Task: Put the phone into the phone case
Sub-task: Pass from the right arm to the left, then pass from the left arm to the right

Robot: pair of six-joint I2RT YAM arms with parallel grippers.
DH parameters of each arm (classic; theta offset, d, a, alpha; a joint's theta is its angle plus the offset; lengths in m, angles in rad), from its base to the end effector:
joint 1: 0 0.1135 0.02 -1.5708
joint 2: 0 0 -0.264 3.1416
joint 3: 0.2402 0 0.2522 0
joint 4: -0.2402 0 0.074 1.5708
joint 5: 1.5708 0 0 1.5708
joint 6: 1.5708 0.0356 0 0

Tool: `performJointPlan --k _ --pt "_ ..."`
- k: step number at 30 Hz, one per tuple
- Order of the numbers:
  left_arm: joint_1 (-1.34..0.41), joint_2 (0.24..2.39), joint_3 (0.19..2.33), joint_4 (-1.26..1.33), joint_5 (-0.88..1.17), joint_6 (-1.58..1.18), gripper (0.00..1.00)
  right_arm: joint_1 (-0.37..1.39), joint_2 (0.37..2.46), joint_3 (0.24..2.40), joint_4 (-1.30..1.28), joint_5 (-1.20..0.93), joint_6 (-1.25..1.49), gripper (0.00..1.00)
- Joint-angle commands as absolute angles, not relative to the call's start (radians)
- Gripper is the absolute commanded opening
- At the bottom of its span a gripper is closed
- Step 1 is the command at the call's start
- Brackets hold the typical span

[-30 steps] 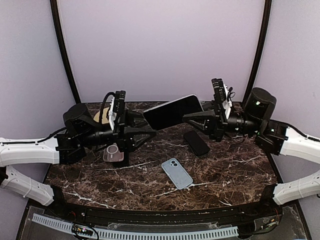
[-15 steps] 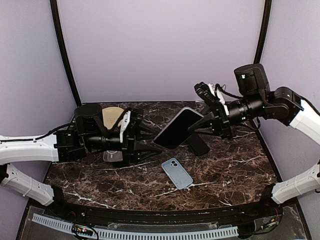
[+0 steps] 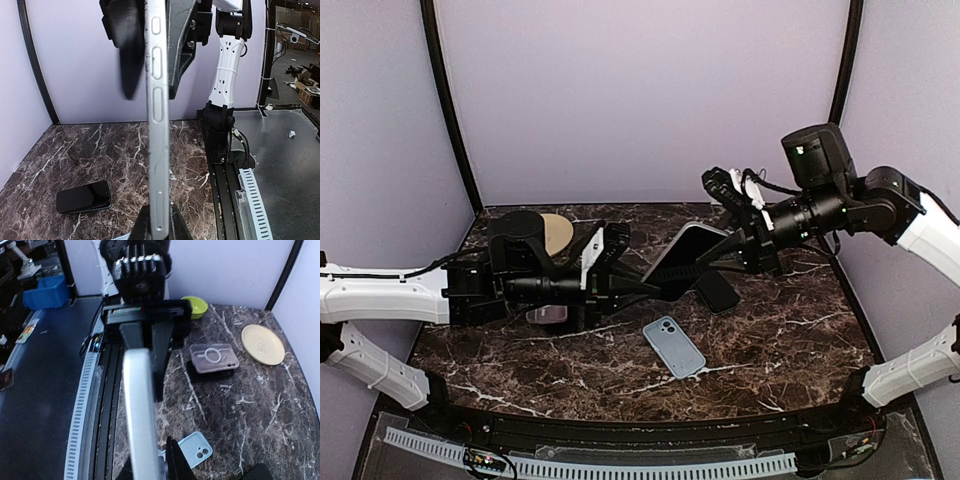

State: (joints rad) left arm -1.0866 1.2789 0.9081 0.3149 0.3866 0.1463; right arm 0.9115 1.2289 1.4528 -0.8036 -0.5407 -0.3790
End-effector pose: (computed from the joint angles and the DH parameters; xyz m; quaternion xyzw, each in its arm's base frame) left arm 0.1282 -0.2725 0.3275 0.5199 0.5055 -0.4299 0.5379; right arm 0.1353 0.2044 0.4179 -0.6113 0.6009 0.3472 0.3803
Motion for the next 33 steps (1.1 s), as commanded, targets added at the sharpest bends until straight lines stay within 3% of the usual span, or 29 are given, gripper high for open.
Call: performJointPlan --k 1,5,8,13,24,30,33 --pt "-1.125 1.276 0.885 0.495 0.285 0.15 0.0 0.911 1.141 1.278 -0.329 -0.266 -0.108 0.53" --pt "-1.153 1.286 0.829 0.677 0.112 0.155 0.0 0.939 1.063 1.056 0.054 -0.148 0.116 0.81" --pt "-1.174 1.302 0.799 0.809 -0.027 0.162 0.0 1.037 1.036 0.922 0.322 0.025 0.182 0.95" --pt "-1.185 1.347 0.789 0.897 -0.152 0.164 0.0 1.168 1.129 0.86 0.567 0.22 0.229 0.96" --pt "-1.195 1.373 0.775 0.936 -0.261 0.141 0.0 1.209 1.273 0.921 0.578 0.526 0.373 0.85" --pt "-1.196 1.388 0.773 0.939 -0.303 0.14 0.0 1.224 1.332 1.019 0.465 0.58 0.323 0.91" --pt "-1.197 1.396 0.775 0.941 -0.324 0.137 0.0 1.224 1.35 1.036 0.442 0.6 0.316 0.89"
